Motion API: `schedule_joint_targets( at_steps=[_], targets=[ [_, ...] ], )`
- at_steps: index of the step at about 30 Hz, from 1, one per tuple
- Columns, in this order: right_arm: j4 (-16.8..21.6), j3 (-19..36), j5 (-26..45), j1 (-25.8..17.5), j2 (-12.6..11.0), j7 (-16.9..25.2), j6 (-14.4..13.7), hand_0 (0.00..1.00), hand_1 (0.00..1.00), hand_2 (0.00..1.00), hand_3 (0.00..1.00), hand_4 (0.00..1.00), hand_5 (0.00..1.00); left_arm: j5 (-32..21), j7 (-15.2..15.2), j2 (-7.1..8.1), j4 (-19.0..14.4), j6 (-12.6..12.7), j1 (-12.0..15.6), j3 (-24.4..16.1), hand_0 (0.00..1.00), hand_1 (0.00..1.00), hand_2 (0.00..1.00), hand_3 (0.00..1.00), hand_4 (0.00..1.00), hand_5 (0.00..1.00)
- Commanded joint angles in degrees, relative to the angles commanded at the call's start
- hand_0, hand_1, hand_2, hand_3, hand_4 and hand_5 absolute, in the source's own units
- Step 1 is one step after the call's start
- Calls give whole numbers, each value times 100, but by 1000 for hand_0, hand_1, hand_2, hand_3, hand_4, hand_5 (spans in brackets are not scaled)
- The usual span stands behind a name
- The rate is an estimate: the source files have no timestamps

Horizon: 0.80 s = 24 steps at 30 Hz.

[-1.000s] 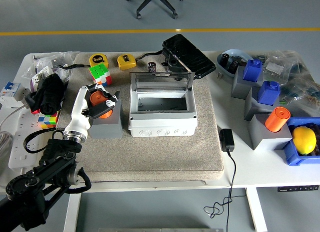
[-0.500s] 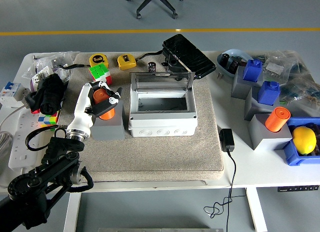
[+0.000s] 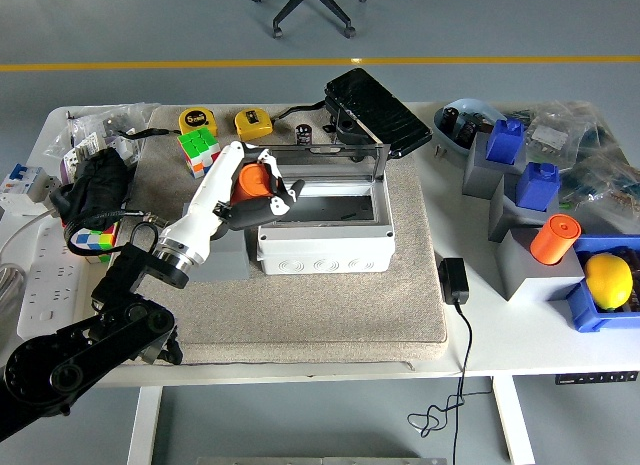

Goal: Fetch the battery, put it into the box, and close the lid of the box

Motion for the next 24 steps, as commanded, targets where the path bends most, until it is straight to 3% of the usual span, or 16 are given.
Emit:
schedule_joint_targets(
  at_steps=[2,7,8,9,13,14,19,20,24],
  targets=[
    [3,-11,9,12,-4,1,0,594,607,581,560,931,447,377,310,5,-67,-51,-234,211,149,117,106,169,401,2],
    [6,-46,30,28,-15,0,-2,594,607,581,560,931,447,1176,972,-134,67,-112,-899,724,149,117,106,169,401,2],
    [9,-46,31,29,-20,0,-2,592,606,580,559,930,444,1329,1119,-179,114,-138,-1028,806,146,115,104,198,544,2],
    [10,-50,32,29,-24,0,-3,592,606,580,559,930,444,1431,1225,-227,164,-170,-1115,870,146,115,104,198,544,2],
    [14,-73,36,20,-37,-4,-5,592,606,580,559,930,444,1860,1771,-488,455,-343,-1532,1187,146,115,104,198,544,2],
    [16,-76,37,18,-38,-4,-6,591,606,580,559,929,443,1896,1859,-556,535,-377,-1602,1253,152,113,104,197,820,2],
    [32,-100,41,12,-34,-3,-8,591,606,580,559,929,443,2080,2255,-913,930,-575,-1911,1603,152,113,104,197,820,2],
    [36,-103,39,10,-35,-3,-8,590,606,581,559,929,443,2084,2302,-962,982,-599,-1947,1651,155,116,109,209,934,78],
    [54,-106,26,16,-37,-3,-10,590,606,581,559,929,443,2125,2487,-1204,1292,-679,-2126,1880,155,116,109,209,934,78]
  ],
)
